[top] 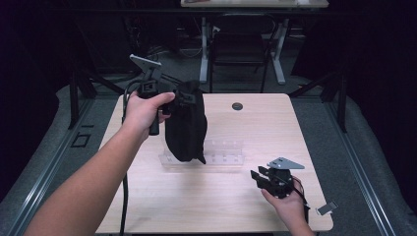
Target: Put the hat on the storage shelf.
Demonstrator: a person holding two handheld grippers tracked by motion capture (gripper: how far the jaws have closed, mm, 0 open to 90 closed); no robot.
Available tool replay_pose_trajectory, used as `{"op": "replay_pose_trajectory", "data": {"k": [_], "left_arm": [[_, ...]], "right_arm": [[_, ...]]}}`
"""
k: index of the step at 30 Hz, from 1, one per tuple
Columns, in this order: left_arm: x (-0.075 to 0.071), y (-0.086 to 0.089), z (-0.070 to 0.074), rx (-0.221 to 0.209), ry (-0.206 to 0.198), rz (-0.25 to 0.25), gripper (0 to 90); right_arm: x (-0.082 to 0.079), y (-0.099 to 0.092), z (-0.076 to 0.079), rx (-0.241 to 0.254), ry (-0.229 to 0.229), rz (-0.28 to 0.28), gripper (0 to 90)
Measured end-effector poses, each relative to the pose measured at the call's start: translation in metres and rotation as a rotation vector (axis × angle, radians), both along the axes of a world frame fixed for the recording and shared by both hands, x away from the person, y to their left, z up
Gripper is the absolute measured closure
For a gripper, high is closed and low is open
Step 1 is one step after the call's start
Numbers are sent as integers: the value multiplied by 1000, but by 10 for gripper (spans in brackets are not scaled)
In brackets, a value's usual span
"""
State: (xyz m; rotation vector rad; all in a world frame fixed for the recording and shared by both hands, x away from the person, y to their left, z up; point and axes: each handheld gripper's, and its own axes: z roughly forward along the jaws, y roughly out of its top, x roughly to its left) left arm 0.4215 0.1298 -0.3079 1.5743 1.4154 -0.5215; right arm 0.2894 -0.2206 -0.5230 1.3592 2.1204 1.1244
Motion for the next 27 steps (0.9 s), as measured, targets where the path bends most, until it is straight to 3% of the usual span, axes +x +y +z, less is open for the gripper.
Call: {"op": "replay_pose_trajectory", "data": {"k": [7,13,20,27], "left_arm": [[-1,1,0,-2,1,-1,855],[-2,2,-1,-3,-2,0,854],[-1,0,-1,-9,1,-6,853],[-1,1,-1,-8,0,-3,853]], "right_arm": [[13,40,21,5,-25,116,649],[22,68,36,3,-14,195,672],[24,93,43,0,-7,257,734],[23,109,50,-11,-14,305,738]]}}
